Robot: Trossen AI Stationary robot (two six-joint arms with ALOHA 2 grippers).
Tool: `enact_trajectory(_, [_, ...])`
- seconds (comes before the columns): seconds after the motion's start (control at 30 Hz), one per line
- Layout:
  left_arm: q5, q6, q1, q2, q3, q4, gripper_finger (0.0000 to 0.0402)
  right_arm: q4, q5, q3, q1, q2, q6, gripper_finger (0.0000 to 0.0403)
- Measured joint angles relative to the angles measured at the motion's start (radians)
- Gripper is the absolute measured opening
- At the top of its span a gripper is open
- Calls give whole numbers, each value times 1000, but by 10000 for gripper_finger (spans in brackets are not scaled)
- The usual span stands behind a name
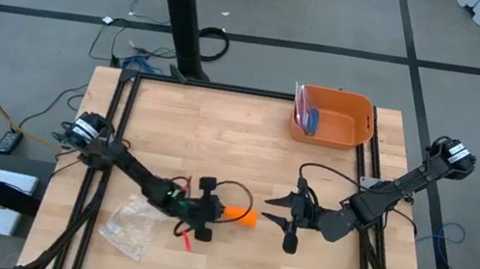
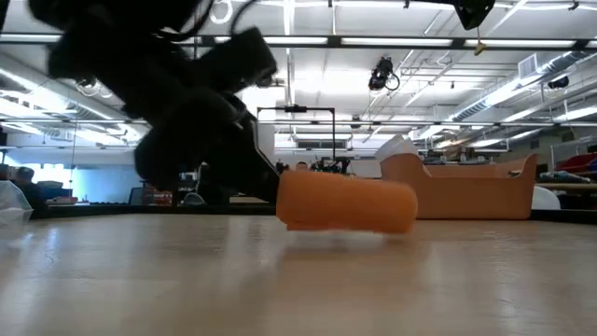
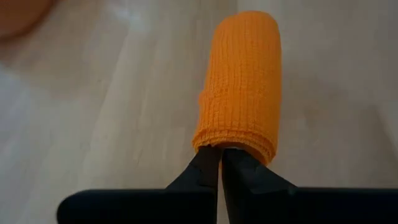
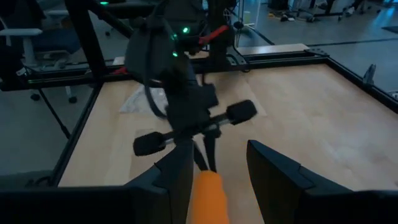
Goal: Roll bandage
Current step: Roll the orange bandage
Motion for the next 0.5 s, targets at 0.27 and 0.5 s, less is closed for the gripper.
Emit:
enact_trajectory(0.27, [89, -78, 101, -3, 71, -196, 23, -2, 0, 0, 0, 0, 0, 152])
enact_trajectory(0.5, [225, -92, 121, -2, 69, -214, 101, -9, 0, 0, 0, 0, 1, 152])
